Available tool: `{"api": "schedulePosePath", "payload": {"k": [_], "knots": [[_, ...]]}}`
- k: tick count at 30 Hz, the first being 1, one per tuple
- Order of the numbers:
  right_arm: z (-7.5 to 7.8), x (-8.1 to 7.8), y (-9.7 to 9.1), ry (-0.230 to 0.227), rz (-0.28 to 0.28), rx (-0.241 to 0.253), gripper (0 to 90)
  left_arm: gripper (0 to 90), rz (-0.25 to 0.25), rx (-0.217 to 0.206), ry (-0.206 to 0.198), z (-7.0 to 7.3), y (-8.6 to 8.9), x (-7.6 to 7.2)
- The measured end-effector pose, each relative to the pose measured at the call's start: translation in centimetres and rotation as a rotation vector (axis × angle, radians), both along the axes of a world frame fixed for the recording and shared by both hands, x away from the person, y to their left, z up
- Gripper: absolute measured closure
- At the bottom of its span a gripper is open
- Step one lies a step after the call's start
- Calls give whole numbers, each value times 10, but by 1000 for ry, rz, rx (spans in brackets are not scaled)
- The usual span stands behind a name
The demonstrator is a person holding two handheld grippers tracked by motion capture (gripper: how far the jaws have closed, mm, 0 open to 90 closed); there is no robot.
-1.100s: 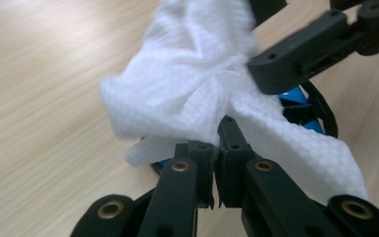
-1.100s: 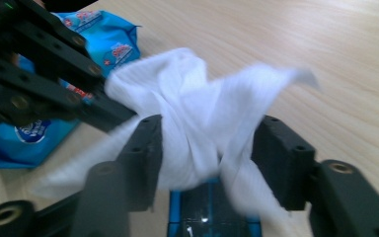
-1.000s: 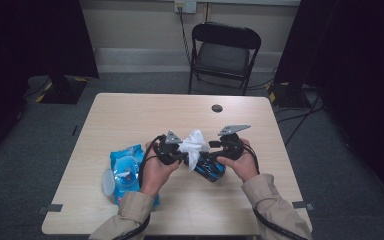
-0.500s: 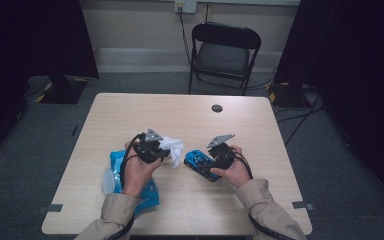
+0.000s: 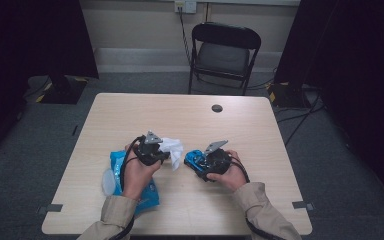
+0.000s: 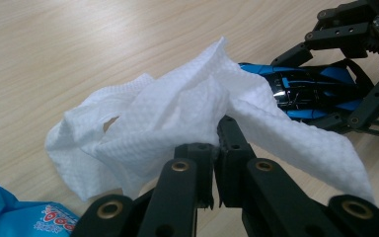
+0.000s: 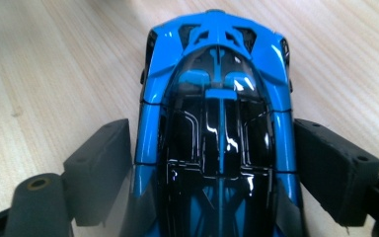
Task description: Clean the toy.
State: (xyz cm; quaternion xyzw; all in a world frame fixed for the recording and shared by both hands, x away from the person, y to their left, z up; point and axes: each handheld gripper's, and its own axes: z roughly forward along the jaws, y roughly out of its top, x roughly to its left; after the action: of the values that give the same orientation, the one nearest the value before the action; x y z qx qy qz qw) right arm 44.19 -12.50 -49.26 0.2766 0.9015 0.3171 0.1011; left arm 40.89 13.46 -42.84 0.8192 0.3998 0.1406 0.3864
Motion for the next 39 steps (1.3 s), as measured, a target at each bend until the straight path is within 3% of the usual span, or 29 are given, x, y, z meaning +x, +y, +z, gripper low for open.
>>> {"api": "schedulePosePath", "payload": {"k": [8,11,26,34,37,39], "knots": [[0,0,0,6,-1,10,199,864,-1,-4,10,-4,-2,0],[0,0,-2,2,-14,16,257,863,-2,-4,6,-4,-3,0],[1,-1,-3,2,-23,14,255,863,-8,-1,8,-4,-3,-1],[5,-1,3,-10,-14,12,211,863,-7,-7,14,-6,-5,0],[2,-1,5,-16,-12,-11,202,863,-13,-1,20,-6,-6,0],[0,0,5,-19,-23,1,192,863,-11,2,11,-7,-6,0]]}}
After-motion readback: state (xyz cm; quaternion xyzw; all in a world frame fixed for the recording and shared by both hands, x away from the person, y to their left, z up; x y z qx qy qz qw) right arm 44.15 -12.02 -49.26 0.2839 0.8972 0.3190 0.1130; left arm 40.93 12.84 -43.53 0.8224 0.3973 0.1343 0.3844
